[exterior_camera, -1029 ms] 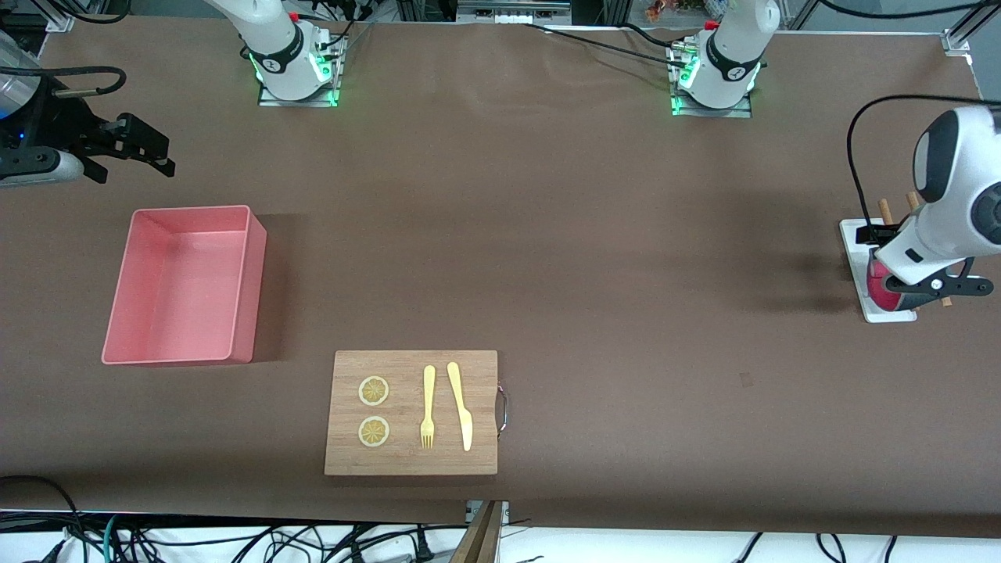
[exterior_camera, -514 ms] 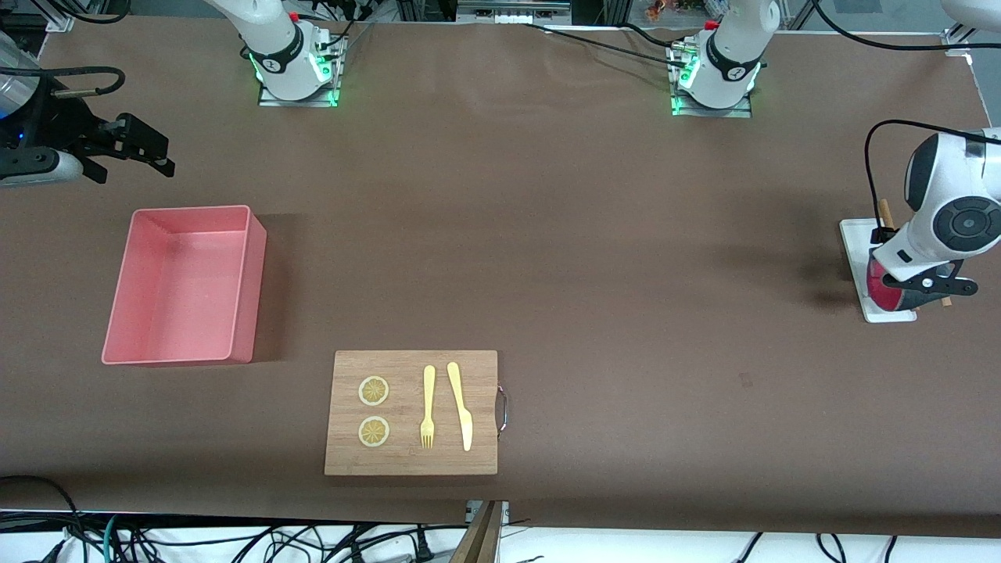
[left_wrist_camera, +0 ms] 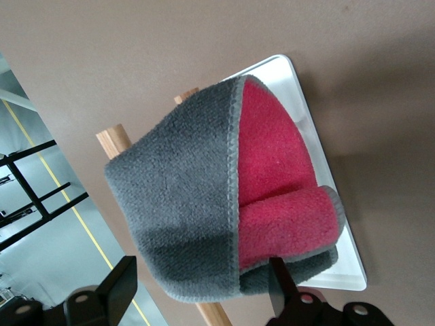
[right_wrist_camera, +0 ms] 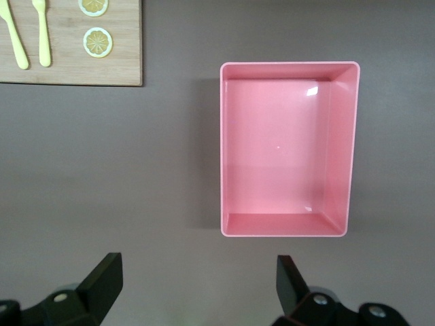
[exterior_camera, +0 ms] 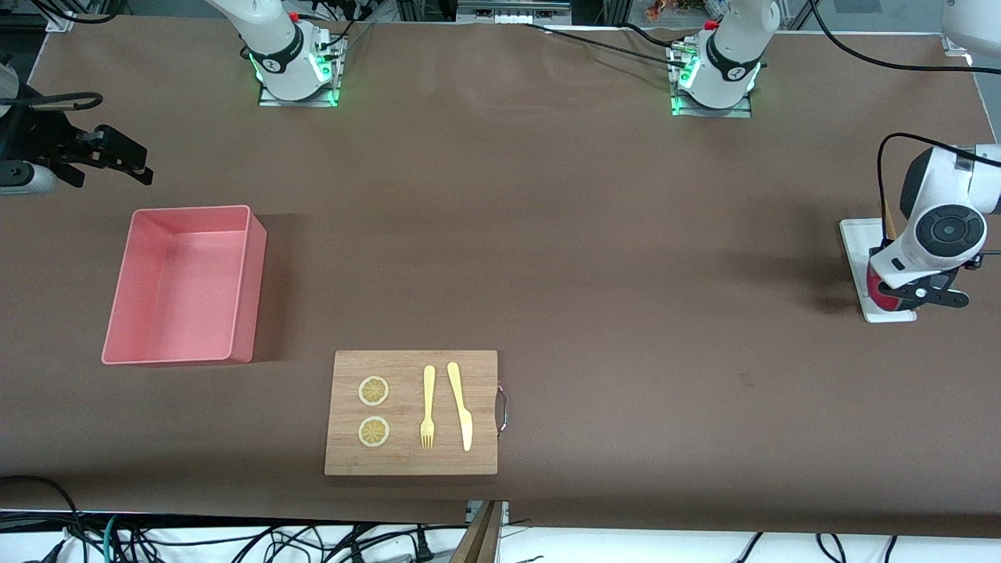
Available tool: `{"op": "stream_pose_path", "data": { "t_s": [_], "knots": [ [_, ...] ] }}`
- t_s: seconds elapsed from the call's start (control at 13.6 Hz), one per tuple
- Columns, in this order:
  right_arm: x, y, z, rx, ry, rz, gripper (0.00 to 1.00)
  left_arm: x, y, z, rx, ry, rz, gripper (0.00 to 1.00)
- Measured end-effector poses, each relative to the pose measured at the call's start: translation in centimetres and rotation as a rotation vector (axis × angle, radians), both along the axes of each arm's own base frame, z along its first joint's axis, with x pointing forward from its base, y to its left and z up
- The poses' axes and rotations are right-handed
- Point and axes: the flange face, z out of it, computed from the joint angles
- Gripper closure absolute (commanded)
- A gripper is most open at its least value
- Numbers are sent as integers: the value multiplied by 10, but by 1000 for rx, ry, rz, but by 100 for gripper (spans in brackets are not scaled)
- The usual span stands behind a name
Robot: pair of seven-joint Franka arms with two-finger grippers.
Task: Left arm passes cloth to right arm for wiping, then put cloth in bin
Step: 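Lower the left gripper and grasp the cloth hanging on the rods, then lift the cloth off the rods with the left gripper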
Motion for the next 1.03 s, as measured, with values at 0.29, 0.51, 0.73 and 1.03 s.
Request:
{"op": "stream_pose_path", "data": {
  "t_s": [0.29, 0.51, 0.73, 1.03],
  "knots": [
    [1, 1, 1, -6, -10, 2, 0, 1, 0, 1, 2, -4, -6, 63],
    [1, 1, 1, -7, -10, 3, 0, 3, 0, 4, 3, -8, -7, 70],
    [1, 4, 1, -10, -11, 9, 0, 4, 1, 8, 6, -16, -8, 86],
    [-3, 4, 2, -10, 16, 88, 0, 8, 0, 17, -6, -5, -42, 100]
  ]
}}
